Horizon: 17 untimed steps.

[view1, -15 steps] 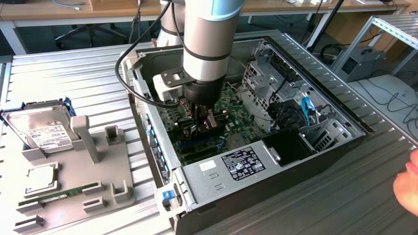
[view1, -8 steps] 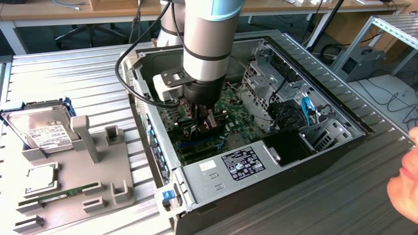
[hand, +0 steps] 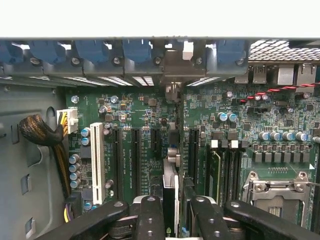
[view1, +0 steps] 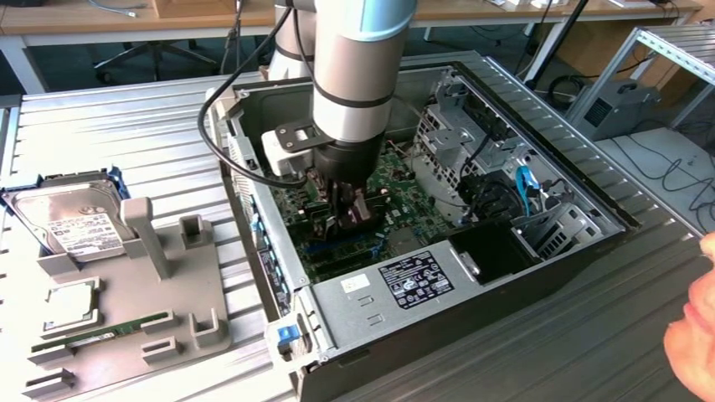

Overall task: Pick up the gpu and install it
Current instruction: 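Insert the gpu into the slot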

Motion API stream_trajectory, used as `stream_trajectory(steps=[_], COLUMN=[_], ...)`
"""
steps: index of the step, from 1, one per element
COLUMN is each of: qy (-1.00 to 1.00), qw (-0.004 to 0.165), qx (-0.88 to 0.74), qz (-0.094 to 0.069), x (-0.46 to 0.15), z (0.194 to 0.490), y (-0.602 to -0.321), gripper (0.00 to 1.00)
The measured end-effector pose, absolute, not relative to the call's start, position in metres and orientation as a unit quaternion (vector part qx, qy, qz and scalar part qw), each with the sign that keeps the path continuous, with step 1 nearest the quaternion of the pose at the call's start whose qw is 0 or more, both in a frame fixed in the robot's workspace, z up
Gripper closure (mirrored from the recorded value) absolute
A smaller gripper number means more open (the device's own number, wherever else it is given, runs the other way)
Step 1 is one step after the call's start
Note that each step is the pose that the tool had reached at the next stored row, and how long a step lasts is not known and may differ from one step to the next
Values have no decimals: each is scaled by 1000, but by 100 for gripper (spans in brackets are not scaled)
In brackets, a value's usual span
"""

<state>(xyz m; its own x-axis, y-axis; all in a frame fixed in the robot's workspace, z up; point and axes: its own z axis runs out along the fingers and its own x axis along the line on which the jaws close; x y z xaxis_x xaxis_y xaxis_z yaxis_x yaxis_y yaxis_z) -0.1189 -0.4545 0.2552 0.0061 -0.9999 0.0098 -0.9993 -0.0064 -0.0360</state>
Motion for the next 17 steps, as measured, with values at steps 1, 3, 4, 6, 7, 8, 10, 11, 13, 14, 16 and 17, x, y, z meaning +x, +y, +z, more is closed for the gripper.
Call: stream_trajectory(steps=[1, 3, 4, 6, 7, 8, 10, 11, 13, 14, 16, 17], qy=[705, 705, 705, 705, 705, 705, 705, 705, 705, 705, 705, 705], qw=[9, 9, 9, 9, 10, 10, 10, 9, 9, 9, 9, 9], qx=[-709, -709, -709, -709, -709, -709, -709, -709, -709, -709, -709, -709], qz=[-16, -16, -16, -16, -16, -16, -16, -16, -16, -16, -16, -16], x=[-119, -119, -119, -119, -119, -119, -119, -119, -119, -119, -119, -119], z=[255, 254, 254, 254, 254, 254, 254, 254, 254, 254, 256, 259], y=[-455, -454, -455, -454, -454, -454, -454, -454, -454, -454, -454, -454], gripper=[74, 74, 74, 74, 74, 73, 67, 61, 55, 55, 55, 55])
